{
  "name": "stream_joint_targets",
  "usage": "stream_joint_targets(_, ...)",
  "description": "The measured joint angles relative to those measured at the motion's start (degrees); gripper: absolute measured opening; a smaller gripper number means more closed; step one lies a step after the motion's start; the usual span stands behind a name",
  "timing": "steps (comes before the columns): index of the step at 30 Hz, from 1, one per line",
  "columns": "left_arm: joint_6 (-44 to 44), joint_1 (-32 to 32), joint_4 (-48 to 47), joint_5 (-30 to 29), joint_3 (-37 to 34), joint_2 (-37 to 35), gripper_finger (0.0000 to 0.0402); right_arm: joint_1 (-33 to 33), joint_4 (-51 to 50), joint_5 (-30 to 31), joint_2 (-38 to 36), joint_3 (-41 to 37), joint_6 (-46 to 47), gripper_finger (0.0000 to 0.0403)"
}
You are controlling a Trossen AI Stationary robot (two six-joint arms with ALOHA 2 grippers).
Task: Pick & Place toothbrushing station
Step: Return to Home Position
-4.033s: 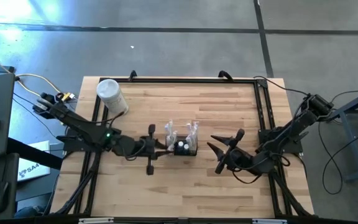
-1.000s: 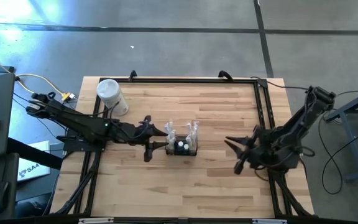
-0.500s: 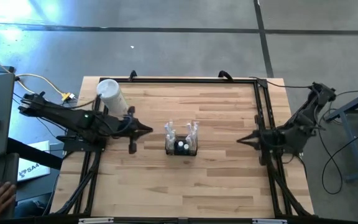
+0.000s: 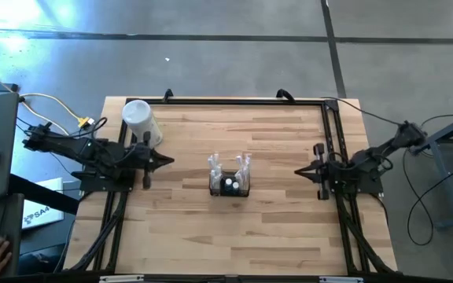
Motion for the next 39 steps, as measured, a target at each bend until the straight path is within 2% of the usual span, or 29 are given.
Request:
stream_joint_targets(6,0.8,0.0,1.5,1.0,-8.8,-10.0,0.0001,-8.9,5.1,-7.1,-5.5,-7.7,0.1,0.0004)
stream_joint_targets(12,4.0,0.0,7.3,6.0,-16.0,-17.8,0.0001,-19.1,9.9,-17.0,-7.0,-12.1,1.3,0.0004)
stream_joint_targets(23,4.5,0.0,7.3,9.5,-24.3,-25.5,0.0,-36.8,9.0,-36.3,-5.3,-12.6,7.5,0.0004)
stream_joint_targets(30,4.3,0.0,7.9,10.6,-27.4,-27.2,0.0,-42.1,8.1,-38.6,-3.5,-12.6,7.5,0.0004)
stream_joint_targets(39,3.8,0.0,7.7,11.3,-27.7,-27.1,0.0,-44.6,4.5,-38.1,-2.9,-12.7,11.2,0.0004)
